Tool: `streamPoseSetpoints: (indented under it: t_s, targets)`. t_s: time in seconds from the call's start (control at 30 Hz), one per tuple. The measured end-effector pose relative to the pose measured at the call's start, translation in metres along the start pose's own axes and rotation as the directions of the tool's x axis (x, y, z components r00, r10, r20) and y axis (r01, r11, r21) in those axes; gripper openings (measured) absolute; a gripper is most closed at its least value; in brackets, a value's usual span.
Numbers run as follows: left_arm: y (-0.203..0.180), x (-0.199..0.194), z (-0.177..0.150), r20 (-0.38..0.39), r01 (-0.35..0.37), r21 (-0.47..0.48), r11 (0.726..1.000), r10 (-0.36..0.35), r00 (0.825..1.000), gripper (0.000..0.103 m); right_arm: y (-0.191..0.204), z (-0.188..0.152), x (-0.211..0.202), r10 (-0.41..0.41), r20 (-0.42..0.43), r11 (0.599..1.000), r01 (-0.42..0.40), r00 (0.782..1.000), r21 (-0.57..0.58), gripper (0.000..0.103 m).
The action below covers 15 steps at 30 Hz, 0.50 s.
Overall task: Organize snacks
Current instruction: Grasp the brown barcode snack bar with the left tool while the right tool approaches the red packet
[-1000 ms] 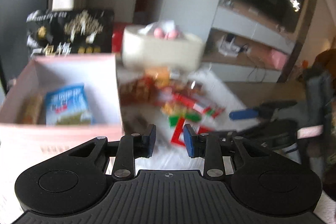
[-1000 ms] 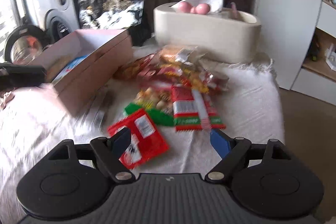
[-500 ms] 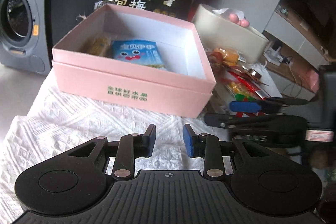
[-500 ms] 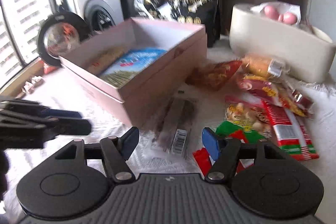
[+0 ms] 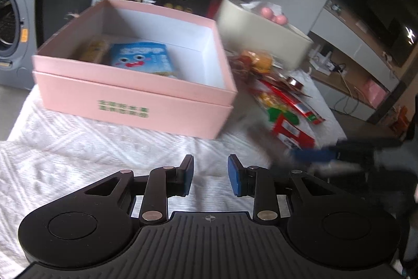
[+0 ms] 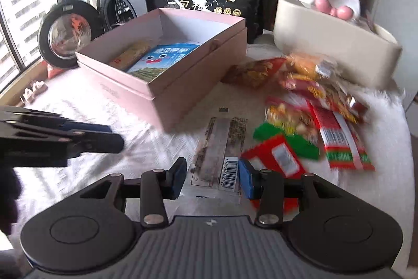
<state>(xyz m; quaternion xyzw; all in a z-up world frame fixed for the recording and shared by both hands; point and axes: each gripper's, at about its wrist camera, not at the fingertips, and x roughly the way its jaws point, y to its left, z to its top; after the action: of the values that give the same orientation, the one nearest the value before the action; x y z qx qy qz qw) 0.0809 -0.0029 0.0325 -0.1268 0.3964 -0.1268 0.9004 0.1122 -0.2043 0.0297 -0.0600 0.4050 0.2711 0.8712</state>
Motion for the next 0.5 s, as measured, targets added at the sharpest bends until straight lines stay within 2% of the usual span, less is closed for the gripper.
streamPoseSetpoints:
  t_s: [0.1,0.17,0.33,0.43,0.5]
  targets:
    - [-0.015,0.003,0.0,-0.011,0.021,0.017,1.0,-0.021,1.0,0.033,0.006,-0.011,-0.004,0.106,-0.041,0.994,-0.106,0.993,0.009,0.044]
    - [-0.024,0.004,0.0,-0.013,0.01,0.028,1.0,-0.01,1.0,0.033,0.007,-0.015,-0.009,0.115,-0.027,0.993,-0.115,0.993,0.0,0.047]
    - [-0.036,0.009,-0.003,-0.065,-0.06,0.01,0.998,0.061,0.996,0.033,-0.01,-0.023,-0.032,0.044,0.054,0.999,-0.045,0.998,0.008,0.049]
    - [-0.036,0.019,-0.002,-0.084,-0.052,-0.047,0.998,0.048,0.995,0.033,-0.033,-0.027,-0.041,-0.025,0.104,0.999,0.02,0.994,0.041,0.057]
    - [-0.039,0.027,0.002,-0.079,-0.041,-0.064,0.997,0.036,0.996,0.033,-0.05,-0.031,-0.042,-0.066,0.108,0.996,0.058,0.992,0.074,0.057]
